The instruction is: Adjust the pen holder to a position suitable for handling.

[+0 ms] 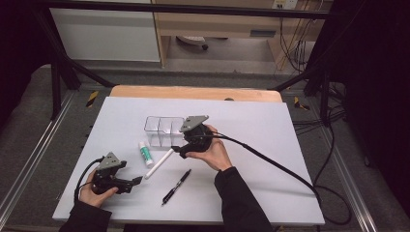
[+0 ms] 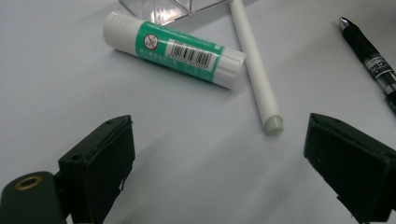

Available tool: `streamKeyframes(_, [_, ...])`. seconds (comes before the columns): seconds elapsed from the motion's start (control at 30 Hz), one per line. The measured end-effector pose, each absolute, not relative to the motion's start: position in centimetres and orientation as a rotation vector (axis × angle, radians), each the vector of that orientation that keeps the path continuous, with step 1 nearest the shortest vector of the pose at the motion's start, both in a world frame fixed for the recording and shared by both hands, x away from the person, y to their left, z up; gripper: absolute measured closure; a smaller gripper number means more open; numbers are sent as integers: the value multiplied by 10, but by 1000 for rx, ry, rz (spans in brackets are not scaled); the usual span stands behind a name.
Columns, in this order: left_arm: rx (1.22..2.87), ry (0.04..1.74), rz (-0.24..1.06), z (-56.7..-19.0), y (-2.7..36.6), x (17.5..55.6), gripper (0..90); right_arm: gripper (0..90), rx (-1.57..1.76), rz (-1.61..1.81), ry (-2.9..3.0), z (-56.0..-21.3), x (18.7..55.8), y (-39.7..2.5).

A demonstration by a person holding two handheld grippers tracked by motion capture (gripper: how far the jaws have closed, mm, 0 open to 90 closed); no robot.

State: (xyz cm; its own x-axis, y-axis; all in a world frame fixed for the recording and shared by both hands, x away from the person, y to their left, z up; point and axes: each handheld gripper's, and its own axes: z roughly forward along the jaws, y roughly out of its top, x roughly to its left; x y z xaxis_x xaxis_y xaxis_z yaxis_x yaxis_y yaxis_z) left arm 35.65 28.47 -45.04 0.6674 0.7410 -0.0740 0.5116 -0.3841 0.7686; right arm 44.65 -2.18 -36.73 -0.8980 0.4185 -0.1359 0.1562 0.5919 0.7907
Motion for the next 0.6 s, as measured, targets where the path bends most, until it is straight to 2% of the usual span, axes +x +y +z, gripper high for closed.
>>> streamKeyframes(0.6, [2074,964,365,-451,285,357,89,432,359,1189,2540,-374,469,24])
